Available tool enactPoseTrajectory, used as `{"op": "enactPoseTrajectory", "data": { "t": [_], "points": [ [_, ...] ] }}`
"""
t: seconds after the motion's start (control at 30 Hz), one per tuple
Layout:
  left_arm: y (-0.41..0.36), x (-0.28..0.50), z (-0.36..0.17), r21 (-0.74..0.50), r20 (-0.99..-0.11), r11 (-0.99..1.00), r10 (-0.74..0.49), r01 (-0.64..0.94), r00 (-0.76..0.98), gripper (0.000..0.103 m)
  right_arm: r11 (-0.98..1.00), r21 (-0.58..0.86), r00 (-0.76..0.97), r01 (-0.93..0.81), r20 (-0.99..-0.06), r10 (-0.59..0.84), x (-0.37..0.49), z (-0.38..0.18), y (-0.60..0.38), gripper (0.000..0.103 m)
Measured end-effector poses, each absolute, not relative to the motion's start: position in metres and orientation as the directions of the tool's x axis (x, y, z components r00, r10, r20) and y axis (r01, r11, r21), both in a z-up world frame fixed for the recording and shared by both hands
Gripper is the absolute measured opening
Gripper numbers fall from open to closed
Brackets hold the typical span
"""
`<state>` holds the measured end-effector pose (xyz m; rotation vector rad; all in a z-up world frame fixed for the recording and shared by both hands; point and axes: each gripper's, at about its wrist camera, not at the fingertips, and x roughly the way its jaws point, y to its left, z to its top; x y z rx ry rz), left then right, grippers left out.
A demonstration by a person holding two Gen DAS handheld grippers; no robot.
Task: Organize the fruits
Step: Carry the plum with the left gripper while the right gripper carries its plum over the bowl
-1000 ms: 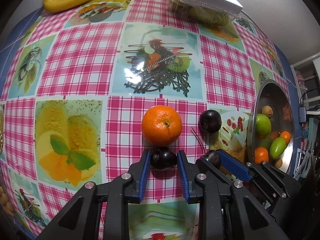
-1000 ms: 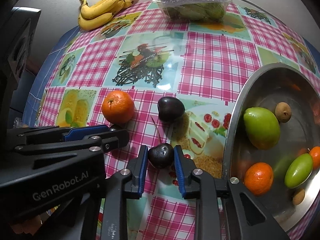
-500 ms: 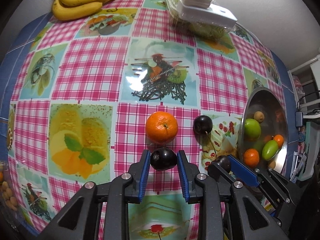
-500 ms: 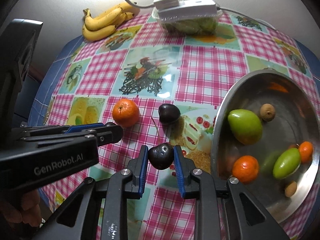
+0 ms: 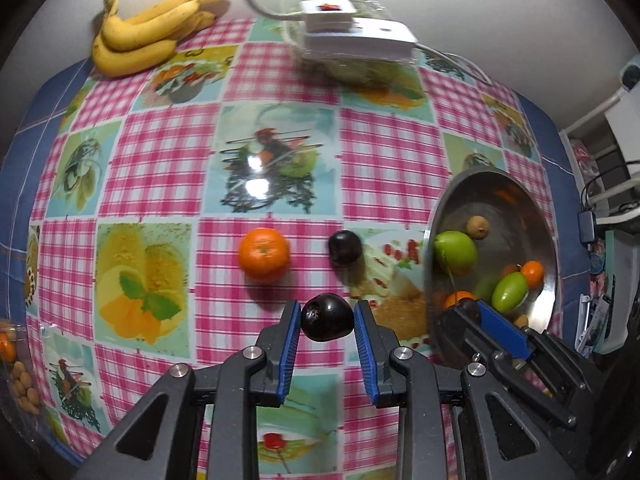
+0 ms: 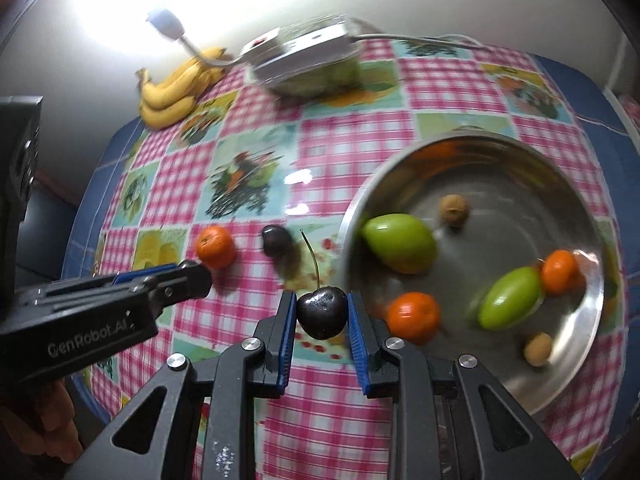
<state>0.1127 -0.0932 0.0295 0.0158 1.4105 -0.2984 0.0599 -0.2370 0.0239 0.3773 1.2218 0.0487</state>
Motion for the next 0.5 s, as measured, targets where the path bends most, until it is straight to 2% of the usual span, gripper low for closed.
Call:
{"op": "enactPoseTrajectory", "data": {
  "t": [0.5],
  "points": [
    [-0.184, 0.09, 0.026, -0.193, -0.951, 0.933, -0.254, 0.304, 0.175, 0.029, 0.881, 0.297, 0.393, 0.368, -0.908, 0.142, 0.039, 0.023, -0.339, 0.027]
  ]
}}
